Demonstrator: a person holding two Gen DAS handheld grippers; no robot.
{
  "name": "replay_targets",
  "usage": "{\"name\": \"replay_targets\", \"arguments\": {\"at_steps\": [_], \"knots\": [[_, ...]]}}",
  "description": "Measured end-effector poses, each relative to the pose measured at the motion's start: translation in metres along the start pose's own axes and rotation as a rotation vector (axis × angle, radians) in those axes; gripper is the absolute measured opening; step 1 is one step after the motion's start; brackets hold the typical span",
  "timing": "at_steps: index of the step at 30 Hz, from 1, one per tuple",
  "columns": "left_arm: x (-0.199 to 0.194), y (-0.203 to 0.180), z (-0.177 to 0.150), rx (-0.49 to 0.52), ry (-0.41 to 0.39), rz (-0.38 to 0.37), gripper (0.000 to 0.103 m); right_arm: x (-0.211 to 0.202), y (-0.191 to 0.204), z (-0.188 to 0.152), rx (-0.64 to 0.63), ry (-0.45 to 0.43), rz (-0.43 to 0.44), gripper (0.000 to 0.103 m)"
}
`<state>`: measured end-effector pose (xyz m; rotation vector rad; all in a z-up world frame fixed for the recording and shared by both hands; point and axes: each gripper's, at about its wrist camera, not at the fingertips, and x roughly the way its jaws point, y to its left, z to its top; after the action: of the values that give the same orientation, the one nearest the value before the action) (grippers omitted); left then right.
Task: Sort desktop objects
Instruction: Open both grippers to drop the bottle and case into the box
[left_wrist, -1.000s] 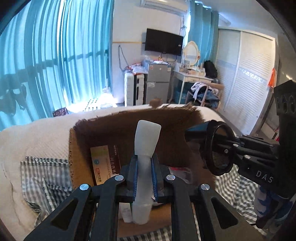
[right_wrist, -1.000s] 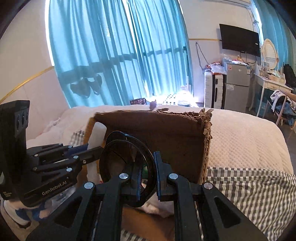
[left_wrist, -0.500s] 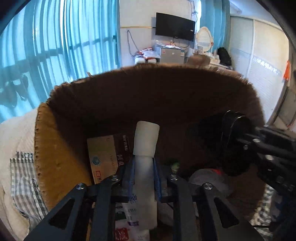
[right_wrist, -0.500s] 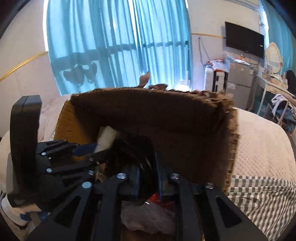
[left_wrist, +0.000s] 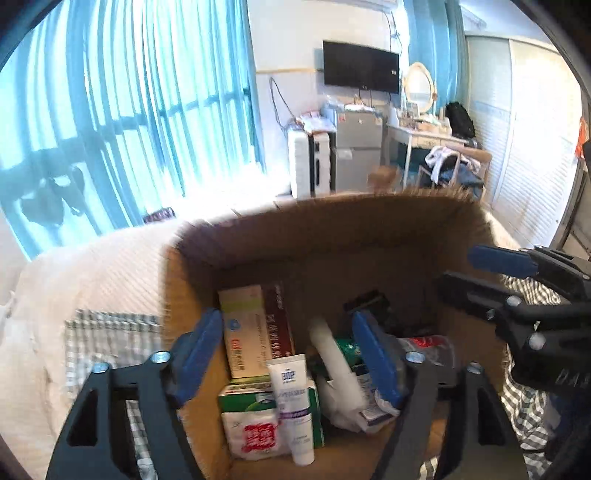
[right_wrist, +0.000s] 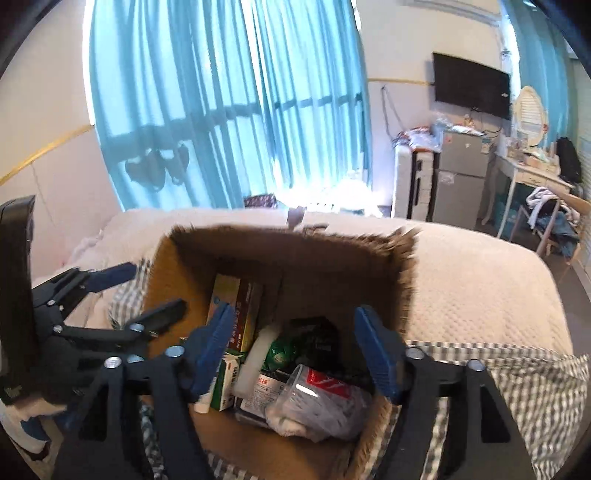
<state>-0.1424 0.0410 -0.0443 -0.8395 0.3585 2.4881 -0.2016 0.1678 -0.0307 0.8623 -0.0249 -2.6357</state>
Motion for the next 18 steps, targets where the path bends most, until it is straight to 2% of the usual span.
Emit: {"name": "replay_targets", "arguments": {"at_steps": [3, 4, 6, 7, 11, 18], "knots": [[-0.031, 0.012, 0.008, -0.044, -0.042, 0.007, 0.097, -0.030, 0.002, -0.003, 0.021, -0.012, -0.014, 0.083], [-0.040, 0.017, 0.007, -0.061, -0.051, 0.004, 0.101, -0.041, 0.004, -0.005, 0.021, -0.013, -0.016, 0.083], [-0.058, 0.027, 0.013, -0.102, -0.073, -0.001, 0.103, -0.059, 0.006, -0.010, 0.023, -0.025, -0.022, 0.085], [-0.066, 0.030, 0.012, -0.111, -0.082, -0.001, 0.103, -0.068, 0.008, -0.013, 0.029, -0.031, -0.024, 0.089], [-0.100, 0.030, 0.005, -0.094, -0.133, 0.061, 0.103, -0.096, 0.014, -0.026, 0.043, -0.052, -0.023, 0.098], [-0.129, 0.029, -0.017, -0.081, -0.142, -0.005, 0.103, -0.118, 0.031, -0.061, 0.017, -0.045, -0.041, 0.099]]}}
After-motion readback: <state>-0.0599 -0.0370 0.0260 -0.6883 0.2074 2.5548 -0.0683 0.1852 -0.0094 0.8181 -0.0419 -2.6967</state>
